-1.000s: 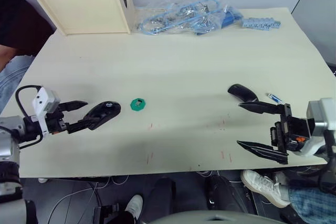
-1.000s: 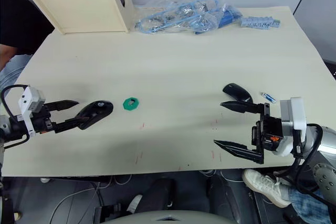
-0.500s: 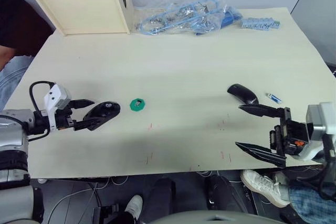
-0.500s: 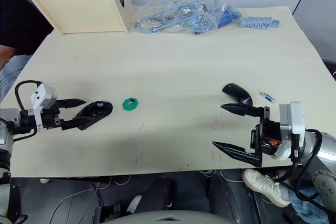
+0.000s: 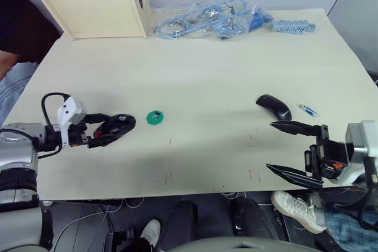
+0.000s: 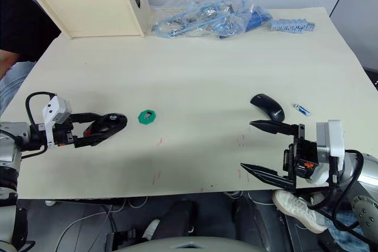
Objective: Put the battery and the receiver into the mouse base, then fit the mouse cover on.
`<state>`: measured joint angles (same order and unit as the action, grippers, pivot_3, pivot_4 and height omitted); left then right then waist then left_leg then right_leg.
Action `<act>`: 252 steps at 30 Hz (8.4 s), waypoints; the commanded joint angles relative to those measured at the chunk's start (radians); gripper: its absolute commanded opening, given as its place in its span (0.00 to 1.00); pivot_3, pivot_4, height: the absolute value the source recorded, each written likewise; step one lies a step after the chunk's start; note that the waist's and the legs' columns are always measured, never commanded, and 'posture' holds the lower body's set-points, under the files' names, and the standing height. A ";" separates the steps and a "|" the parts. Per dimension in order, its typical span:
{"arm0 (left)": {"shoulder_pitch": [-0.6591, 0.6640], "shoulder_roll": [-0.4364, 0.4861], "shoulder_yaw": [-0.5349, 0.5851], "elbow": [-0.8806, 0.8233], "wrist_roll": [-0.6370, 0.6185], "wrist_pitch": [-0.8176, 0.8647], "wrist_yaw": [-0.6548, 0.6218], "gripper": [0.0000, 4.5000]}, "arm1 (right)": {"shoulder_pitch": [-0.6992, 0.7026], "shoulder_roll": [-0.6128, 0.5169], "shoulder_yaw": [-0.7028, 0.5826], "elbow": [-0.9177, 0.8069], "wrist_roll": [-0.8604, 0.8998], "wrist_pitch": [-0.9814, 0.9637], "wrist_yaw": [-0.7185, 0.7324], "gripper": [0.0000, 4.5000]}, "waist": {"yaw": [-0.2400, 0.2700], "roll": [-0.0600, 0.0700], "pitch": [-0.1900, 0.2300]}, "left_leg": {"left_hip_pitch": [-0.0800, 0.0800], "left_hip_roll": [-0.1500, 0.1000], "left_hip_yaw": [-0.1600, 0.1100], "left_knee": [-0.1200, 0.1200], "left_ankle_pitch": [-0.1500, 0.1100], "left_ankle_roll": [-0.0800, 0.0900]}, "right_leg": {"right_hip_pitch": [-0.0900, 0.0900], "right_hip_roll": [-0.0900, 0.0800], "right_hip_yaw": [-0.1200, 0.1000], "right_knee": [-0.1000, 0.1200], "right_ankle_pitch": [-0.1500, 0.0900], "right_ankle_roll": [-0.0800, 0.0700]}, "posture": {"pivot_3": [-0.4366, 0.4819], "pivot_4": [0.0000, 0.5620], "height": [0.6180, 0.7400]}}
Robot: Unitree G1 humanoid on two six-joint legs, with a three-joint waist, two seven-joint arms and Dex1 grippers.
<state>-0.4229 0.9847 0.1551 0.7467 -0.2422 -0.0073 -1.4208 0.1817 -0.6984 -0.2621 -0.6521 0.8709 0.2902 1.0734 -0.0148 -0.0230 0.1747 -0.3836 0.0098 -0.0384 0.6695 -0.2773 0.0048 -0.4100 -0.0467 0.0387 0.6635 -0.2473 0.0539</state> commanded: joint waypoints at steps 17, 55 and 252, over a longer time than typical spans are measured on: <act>0.000 -0.007 0.013 0.028 0.023 -0.055 0.025 0.98 | 0.007 0.000 -0.025 0.005 -0.001 -0.045 0.024 1.00 | 0.000 0.000 0.000 | 0.000 0.000 0.000 0.000 0.000 0.000 | 0.000 0.000 0.000 0.000 0.000 0.000 | 0.48 0.27 1.00; -0.006 -0.002 -0.121 -1.233 -0.231 0.798 0.390 0.66 | -0.086 0.001 -0.051 0.196 -0.071 -0.074 0.072 1.00 | 0.000 -0.001 0.000 | 0.000 0.000 -0.001 0.000 0.000 0.000 | 0.000 0.000 0.001 0.001 0.000 0.000 | 0.48 0.27 1.00; -0.146 -0.431 -0.726 -1.012 0.187 0.791 0.459 0.66 | -0.980 0.002 0.613 0.253 0.033 1.324 -0.728 0.02 | 0.000 0.004 -0.002 | -0.011 -0.005 -0.014 0.005 0.000 0.000 | -0.003 -0.003 -0.009 -0.001 0.002 0.003 | 0.48 0.27 1.00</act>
<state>-0.5918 0.5451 -0.5385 -0.2625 -0.0608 0.7625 -0.9506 -0.7837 -0.6988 0.3451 -0.3966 0.8896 1.6086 0.3650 -0.0144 -0.0194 0.1724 -0.3949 0.0047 -0.0521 0.6747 -0.2769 0.0053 -0.4127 -0.0496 0.0302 0.6622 -0.2453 0.0573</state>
